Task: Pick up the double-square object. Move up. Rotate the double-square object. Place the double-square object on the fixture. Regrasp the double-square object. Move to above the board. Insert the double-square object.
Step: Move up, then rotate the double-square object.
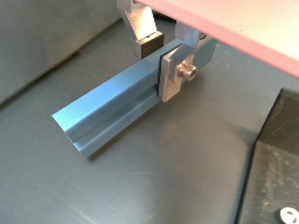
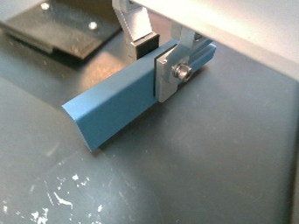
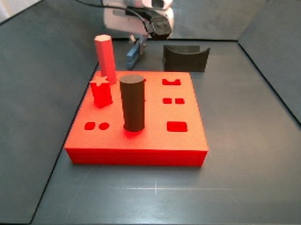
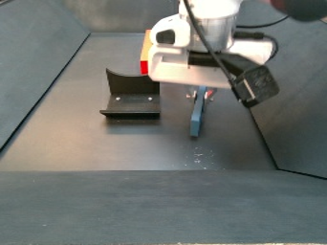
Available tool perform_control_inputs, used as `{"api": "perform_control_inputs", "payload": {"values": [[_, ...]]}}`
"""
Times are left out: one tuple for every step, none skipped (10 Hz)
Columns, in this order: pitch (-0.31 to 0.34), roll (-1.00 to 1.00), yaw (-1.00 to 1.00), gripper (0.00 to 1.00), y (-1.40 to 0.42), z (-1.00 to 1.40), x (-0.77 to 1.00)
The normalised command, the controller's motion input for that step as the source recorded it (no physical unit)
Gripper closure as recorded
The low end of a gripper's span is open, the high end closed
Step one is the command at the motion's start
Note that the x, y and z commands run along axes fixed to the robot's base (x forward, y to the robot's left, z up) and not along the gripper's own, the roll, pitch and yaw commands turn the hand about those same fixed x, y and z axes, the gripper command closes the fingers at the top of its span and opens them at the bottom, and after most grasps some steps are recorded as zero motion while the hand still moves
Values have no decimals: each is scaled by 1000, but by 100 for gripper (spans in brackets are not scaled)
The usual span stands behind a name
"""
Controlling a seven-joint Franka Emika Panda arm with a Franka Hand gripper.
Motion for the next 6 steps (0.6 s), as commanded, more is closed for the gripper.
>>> {"api": "perform_control_inputs", "payload": {"values": [[49, -4, -30, 100, -32, 697, -72], [53, 12, -27, 100, -10, 537, -47], [57, 25, -24, 100, 1, 392, -30], [60, 40, -23, 100, 5, 184, -18], [0, 0, 0, 100, 149, 833, -106], [1, 1, -2, 100, 140, 785, -96]]}}
